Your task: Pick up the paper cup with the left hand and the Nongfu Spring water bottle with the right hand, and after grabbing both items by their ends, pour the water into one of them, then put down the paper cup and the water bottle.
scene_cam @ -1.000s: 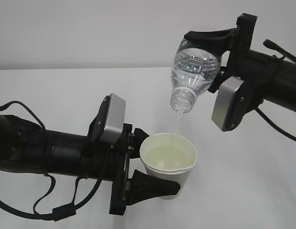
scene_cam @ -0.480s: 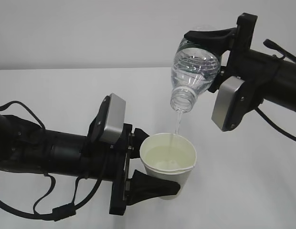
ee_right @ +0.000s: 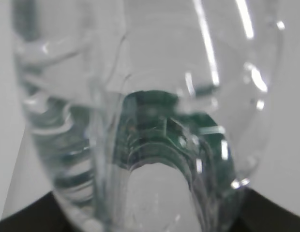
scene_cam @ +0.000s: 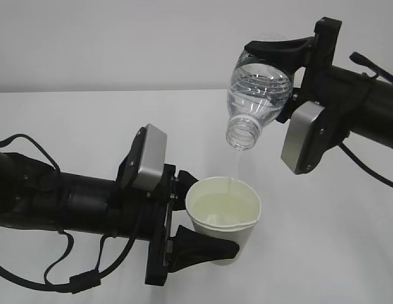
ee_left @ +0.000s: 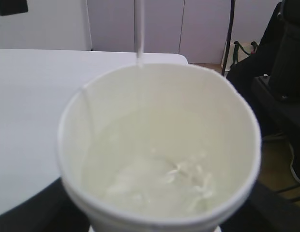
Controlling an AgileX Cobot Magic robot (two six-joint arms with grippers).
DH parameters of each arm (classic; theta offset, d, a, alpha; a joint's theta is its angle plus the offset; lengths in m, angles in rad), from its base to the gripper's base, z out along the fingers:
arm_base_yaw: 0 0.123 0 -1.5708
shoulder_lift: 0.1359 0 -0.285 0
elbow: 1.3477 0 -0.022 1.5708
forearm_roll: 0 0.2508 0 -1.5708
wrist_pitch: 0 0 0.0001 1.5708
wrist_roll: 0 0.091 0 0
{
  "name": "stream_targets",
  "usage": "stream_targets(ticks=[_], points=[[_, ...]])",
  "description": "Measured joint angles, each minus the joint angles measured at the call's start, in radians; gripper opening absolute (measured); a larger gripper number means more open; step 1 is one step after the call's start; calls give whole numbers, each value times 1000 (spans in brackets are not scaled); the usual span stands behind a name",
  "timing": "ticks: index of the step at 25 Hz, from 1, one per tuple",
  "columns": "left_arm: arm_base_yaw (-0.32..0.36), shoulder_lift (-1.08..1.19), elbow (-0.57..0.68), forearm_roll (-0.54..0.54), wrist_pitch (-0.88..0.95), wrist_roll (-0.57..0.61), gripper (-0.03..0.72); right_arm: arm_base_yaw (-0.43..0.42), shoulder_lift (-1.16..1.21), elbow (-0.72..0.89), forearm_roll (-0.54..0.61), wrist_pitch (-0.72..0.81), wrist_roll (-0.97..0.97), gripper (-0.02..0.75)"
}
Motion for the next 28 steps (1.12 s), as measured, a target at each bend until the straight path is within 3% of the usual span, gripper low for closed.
stream_targets(ticks=[15,28], points=[[0,0,0,0,0,0,504,0,0,0,0,-2,-16,416],[0,0,0,0,0,0,504,0,0,30,2,-6,96,416]])
